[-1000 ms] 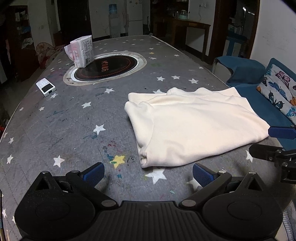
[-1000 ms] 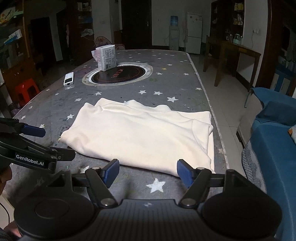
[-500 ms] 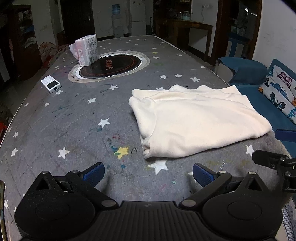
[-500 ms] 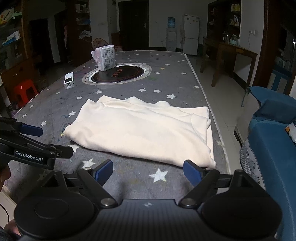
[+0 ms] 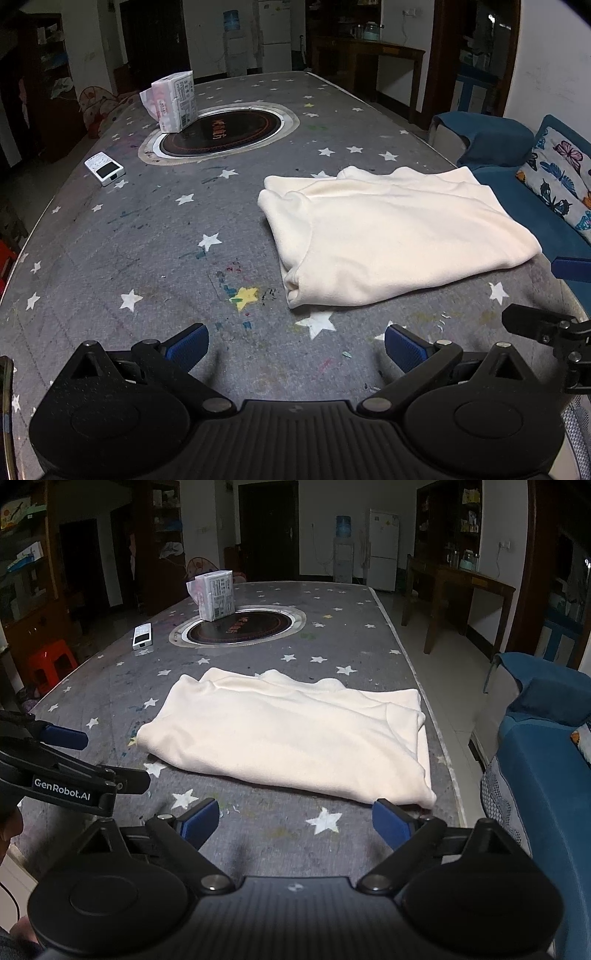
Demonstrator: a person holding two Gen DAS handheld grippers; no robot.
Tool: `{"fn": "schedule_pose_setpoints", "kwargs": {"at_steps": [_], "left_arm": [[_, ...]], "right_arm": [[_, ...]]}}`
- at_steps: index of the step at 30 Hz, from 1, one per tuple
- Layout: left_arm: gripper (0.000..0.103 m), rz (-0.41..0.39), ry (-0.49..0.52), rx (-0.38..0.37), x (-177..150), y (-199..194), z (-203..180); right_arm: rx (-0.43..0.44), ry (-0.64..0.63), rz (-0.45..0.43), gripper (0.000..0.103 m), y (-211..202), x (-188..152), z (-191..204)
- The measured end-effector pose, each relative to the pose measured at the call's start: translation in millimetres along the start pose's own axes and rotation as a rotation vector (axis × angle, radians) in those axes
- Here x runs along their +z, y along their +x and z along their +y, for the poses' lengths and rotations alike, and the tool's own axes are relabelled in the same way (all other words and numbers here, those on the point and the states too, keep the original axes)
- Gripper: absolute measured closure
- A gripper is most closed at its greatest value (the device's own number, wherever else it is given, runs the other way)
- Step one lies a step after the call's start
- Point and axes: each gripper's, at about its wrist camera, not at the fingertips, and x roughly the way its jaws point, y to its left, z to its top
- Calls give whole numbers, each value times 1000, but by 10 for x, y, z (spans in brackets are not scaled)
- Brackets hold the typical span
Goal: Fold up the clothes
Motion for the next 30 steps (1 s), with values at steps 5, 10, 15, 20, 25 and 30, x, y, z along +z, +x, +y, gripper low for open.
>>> {"fn": "schedule_pose_setpoints", "kwargs": {"at_steps": [5,10,15,20,25,30], "left_arm": [[0,-6,0,3,-8,-13,-19],[0,-6,15,7,-14,-8,-41],[0,0,17,0,-19,8,-54],[0,7,14,-9,-14,26,-60],[0,12,17,4,-11,58,-63],[0,14,24,6,-4,74,-69]], "right_arm": [[8,14,-2,7,1,-32,-6],[15,24,4,7,15,-64,-14],[16,25,10,7,22,-71,-20],[18,27,15,7,42,-70,-26],[22,26,20,7,68,-65,-22],[26,26,25,7,94,-60,-18]]}}
